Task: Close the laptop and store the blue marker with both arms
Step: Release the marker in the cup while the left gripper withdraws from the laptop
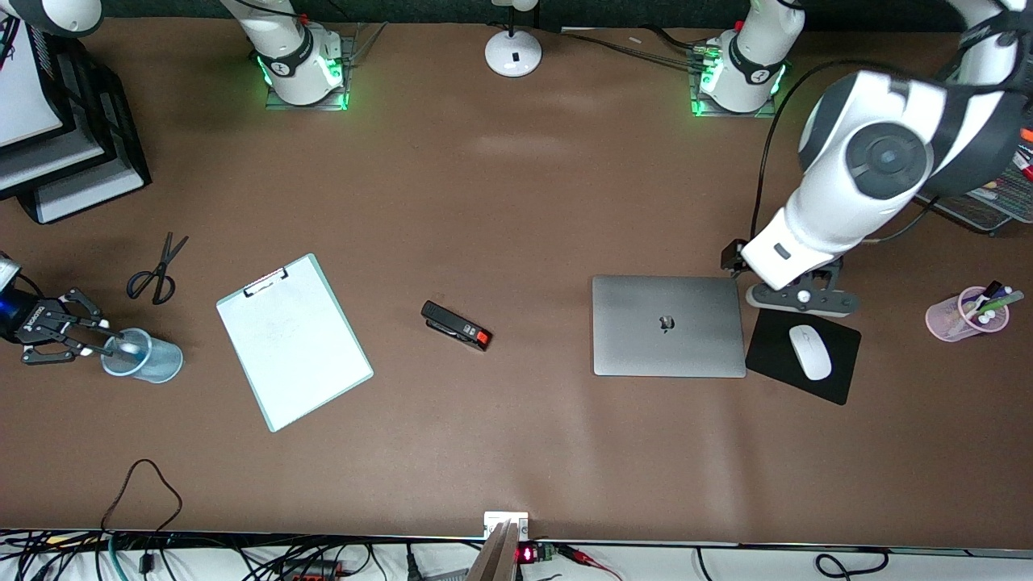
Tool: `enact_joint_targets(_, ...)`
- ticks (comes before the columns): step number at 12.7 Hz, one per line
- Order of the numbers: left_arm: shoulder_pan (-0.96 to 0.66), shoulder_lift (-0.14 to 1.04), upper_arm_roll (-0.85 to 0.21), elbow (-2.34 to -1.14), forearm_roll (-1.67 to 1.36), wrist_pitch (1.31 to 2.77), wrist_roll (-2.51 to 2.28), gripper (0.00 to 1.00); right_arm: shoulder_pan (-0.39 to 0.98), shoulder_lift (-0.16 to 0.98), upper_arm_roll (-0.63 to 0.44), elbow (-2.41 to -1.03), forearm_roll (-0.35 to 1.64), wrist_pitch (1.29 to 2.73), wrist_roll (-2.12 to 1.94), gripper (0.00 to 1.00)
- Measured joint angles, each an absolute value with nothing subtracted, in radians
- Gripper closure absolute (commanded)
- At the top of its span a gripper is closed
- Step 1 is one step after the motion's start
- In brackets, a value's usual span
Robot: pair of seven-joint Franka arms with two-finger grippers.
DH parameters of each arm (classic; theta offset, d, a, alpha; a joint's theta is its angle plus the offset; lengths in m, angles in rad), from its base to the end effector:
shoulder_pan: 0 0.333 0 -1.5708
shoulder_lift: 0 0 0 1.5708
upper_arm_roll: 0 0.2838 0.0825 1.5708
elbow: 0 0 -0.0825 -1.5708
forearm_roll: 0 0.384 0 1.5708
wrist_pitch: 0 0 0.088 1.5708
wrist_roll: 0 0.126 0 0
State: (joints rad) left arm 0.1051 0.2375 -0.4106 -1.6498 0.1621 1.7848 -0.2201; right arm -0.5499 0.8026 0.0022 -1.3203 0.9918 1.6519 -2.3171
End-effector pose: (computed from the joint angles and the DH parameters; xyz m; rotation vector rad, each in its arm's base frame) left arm 0.5920 -0.1532 0.4249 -3.0531 0.1833 0.0956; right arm 0.6329 -0.2703 0.2333 -1.7725 -1.5327 -1.1351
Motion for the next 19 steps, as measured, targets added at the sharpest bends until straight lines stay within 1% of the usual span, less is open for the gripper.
enact_joint_targets(4,0.106,0.233,-0.413,-1.545,0.128,1.699,-0.168,0.0,-0.554,0.785,0.005,-1.294,0.932,1.607,-2.148,0.0)
enact_joint_targets(7,0.119,0.222,-0.403,-1.496,0.102,1.641,-0.131,0.0,-0.528,0.696,0.018,-1.271,0.835,1.582,-1.923,0.0)
enact_joint_targets(9,0.112,0.186,-0.337,-1.493,0.055,1.616,-0.12,0.0,-0.498,0.634,0.021,-1.27,0.761,1.538,-1.717,0.0)
enact_joint_targets(11,0.069,0.127,-0.217,-1.507,0.009,1.575,-0.07,0.0,-0.463,0.599,0.022,-1.27,0.683,1.523,-1.572,0.0)
enact_joint_targets(15,-0.042,0.003,0.015,-1.635,-0.008,1.56,0.069,0.0,-0.41,0.572,0.022,-1.268,0.552,1.525,-1.36,0.0)
enact_joint_targets(16,-0.054,-0.013,0.042,-1.66,-0.008,1.561,0.095,0.0,-0.395,0.557,0.022,-1.262,0.513,1.525,-1.295,0.0)
enact_joint_targets(19,-0.059,-0.024,0.051,-1.687,-0.008,1.566,0.107,0.0,-0.317,0.477,0.025,-1.248,0.385,1.521,-1.066,0.0)
